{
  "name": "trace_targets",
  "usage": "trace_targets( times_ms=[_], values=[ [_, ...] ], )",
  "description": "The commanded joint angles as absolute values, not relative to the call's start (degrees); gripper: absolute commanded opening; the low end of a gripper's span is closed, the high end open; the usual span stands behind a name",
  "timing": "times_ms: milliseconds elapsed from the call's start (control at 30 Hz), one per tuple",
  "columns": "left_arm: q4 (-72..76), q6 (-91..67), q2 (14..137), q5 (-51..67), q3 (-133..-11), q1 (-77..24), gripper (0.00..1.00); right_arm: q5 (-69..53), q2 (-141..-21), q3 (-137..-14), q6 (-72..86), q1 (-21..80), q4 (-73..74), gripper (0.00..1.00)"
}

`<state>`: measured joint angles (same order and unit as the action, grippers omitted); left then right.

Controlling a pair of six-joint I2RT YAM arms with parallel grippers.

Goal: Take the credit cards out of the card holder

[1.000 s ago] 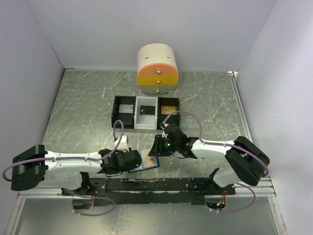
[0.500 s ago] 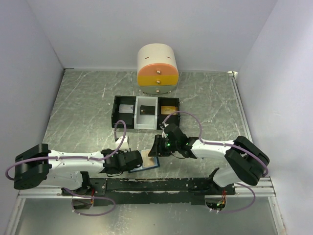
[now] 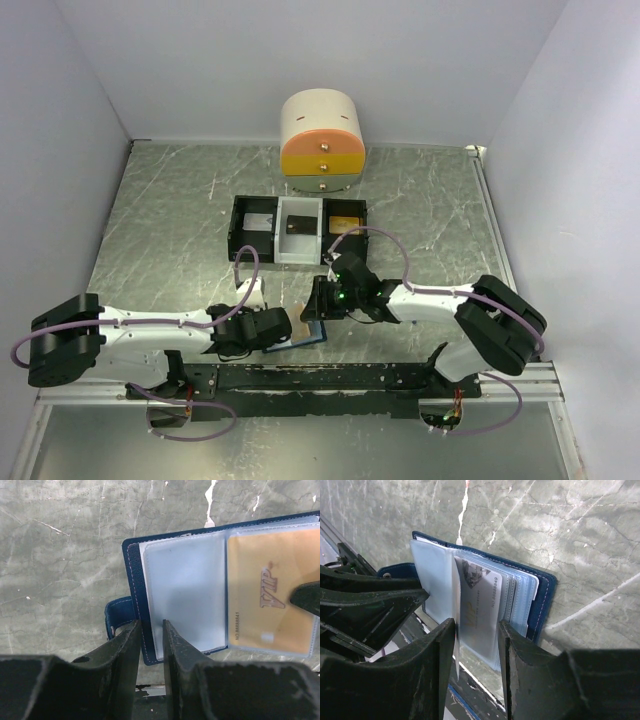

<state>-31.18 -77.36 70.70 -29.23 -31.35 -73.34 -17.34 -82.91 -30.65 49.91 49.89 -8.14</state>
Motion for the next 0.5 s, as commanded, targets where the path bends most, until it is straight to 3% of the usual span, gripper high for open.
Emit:
trace_targets(
  times_ms=[0, 167, 467],
  values=[
    [-28.5, -77.3, 70.6, -28.7, -30.8, -73.8, 0.34, -18.2, -83.1, -31.5, 49.9, 50.6, -9.6, 0.39],
    [-28.6, -77.3, 70.4, -28.7, -30.8, -73.8, 0.33, -16.7, -83.0, -32.9, 49.2, 51.2, -8.2, 0.32],
    [-28.0, -77.6, 69.9, -28.5, -29.9, -73.8, 0.33, -16.0, -82.5, -35.7, 47.3, 52.0, -4.1, 0.35]
  ],
)
